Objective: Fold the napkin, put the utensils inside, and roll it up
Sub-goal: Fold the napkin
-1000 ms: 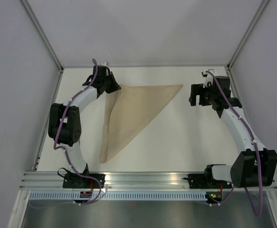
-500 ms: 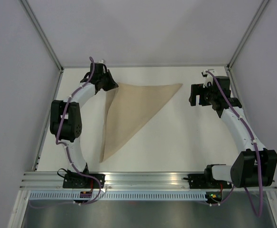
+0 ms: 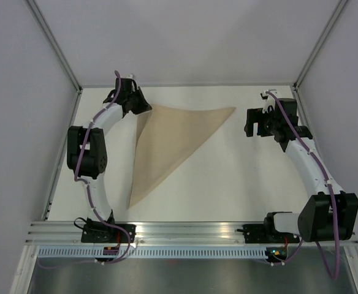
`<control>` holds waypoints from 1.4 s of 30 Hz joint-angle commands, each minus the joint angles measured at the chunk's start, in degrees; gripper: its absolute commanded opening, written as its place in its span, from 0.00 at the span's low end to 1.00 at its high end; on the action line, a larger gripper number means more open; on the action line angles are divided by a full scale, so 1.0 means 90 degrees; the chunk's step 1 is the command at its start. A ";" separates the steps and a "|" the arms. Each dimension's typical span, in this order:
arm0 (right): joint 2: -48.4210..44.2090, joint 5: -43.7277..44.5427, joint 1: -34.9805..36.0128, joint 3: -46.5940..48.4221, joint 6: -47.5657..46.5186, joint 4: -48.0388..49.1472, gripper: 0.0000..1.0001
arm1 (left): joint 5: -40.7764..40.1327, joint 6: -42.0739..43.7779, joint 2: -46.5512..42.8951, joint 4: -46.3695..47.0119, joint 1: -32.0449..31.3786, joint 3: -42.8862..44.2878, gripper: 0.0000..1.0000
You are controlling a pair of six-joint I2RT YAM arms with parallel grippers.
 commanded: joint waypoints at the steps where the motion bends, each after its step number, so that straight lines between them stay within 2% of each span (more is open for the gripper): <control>1: 0.0052 0.0054 0.0014 0.0066 0.0032 -0.0082 0.96 | 0.0182 0.0182 0.0152 -0.0095 0.0065 0.0359 0.02; 10: 0.0121 0.0045 0.0005 0.0076 0.0003 -0.0092 0.96 | 0.0241 0.0201 0.0328 -0.0135 0.0104 0.0525 0.03; 13: 0.0121 0.0035 0.0005 0.0076 0.0003 -0.0111 0.96 | 0.0192 0.0191 0.0386 -0.0144 0.0123 0.0515 0.11; 14: 0.0121 0.0016 0.0014 0.0076 0.0003 -0.0111 0.96 | 0.0144 0.0191 0.0386 -0.0154 0.0133 0.0496 0.21; 17: 0.0121 -0.0033 0.0005 0.0076 0.0003 -0.0121 0.96 | -0.0022 0.0182 0.0386 -0.0154 0.0172 0.0486 0.34; 18: 0.0121 -0.0072 0.0014 0.0076 0.0003 -0.0131 0.96 | -0.0110 0.0182 0.0386 -0.0154 0.0191 0.0505 0.44; 21: 0.0121 -0.0160 0.0014 0.0086 0.0013 -0.0160 0.96 | -0.0276 0.0133 0.0318 -0.0144 0.0318 0.0525 0.61; 24: 0.0111 -0.0326 0.0014 0.0076 0.0022 -0.0170 0.96 | -0.0626 0.0065 0.0066 -0.0232 0.0465 0.0380 0.69; 26: 0.0101 -0.0492 0.0005 0.0086 0.0042 -0.0219 0.96 | -0.0968 0.0016 -0.0227 -0.0368 0.0494 0.0214 0.70; 31: 0.0052 -0.0824 0.0014 0.0076 0.0052 -0.0316 0.96 | -0.2510 -0.0646 -0.1738 -0.0622 0.0494 -0.1250 0.71; 36: 0.0150 -0.1068 0.0044 0.0086 0.0052 -0.0462 0.95 | -0.4072 -0.1068 -0.2806 -0.1654 0.0504 -0.2462 0.71; 42: 0.0355 -0.1254 0.0073 0.0076 0.0052 -0.0511 0.94 | -0.4271 -0.1381 -0.3714 -0.2409 0.0836 -0.3458 0.69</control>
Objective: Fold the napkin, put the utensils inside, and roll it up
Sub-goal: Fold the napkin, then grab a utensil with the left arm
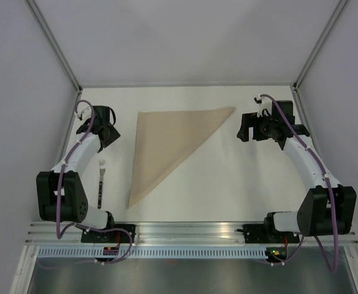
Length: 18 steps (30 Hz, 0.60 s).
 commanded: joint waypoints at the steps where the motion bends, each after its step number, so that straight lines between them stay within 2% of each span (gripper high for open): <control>1: 0.0175 -0.0285 0.0058 0.0076 0.0074 -0.0169 0.94 | -0.0548 -0.0577 -0.0451 -0.0959 0.0217 -0.0501 0.69; 6: 0.0449 -0.0432 0.0078 0.0086 0.0103 -0.0247 0.92 | -0.0597 -0.0578 -0.0764 -0.1508 0.0246 -0.0765 0.70; 8: 0.0517 -0.0471 0.0088 0.0086 0.0113 -0.0257 0.92 | -0.0538 -0.0470 -0.0755 -0.1625 0.0520 -0.0843 0.70; 18: 0.0586 -0.0413 0.0098 0.0057 0.0103 -0.0277 0.91 | 0.0106 -0.0051 -0.0101 -0.1557 0.0910 -0.1380 0.69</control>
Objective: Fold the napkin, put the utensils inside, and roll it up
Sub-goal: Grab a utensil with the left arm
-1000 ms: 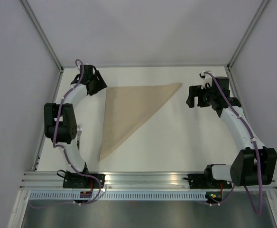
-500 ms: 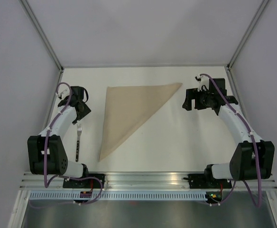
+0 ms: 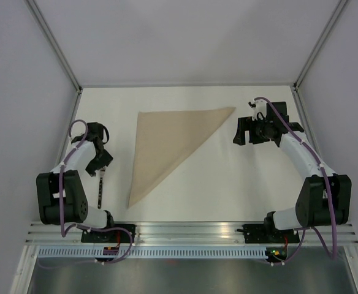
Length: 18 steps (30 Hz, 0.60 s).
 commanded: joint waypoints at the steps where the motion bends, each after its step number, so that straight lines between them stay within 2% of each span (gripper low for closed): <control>1: -0.0002 0.0000 0.0022 0.0056 0.0088 -0.0024 0.91 | 0.0347 0.0239 0.0395 -0.0076 0.0121 -0.0169 0.69; 18: 0.0164 0.0098 0.0022 0.0027 0.0069 -0.0024 0.90 | 0.0962 0.0288 0.1216 0.0081 0.0287 -0.0198 0.60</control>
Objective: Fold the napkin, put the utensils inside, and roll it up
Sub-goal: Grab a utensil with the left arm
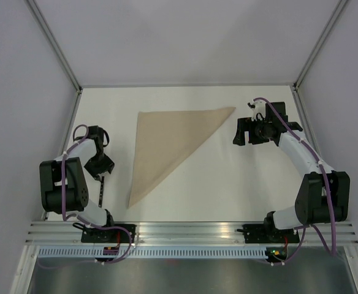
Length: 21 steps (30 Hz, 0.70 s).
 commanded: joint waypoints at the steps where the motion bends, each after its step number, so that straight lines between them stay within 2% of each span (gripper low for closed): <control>1: 0.0030 0.0076 0.0022 0.0027 0.0079 -0.0010 0.90 | 0.0287 0.0140 0.0342 0.0098 0.0020 -0.0011 0.59; 11: 0.0109 0.0096 0.0013 0.0056 0.0079 0.0000 0.90 | 0.0531 0.0140 0.0576 0.0195 0.0020 0.0233 0.42; 21: 0.0118 0.0125 0.0032 0.0066 0.0079 0.0010 0.90 | 0.0658 0.0218 0.0849 0.0342 0.0020 0.0681 0.35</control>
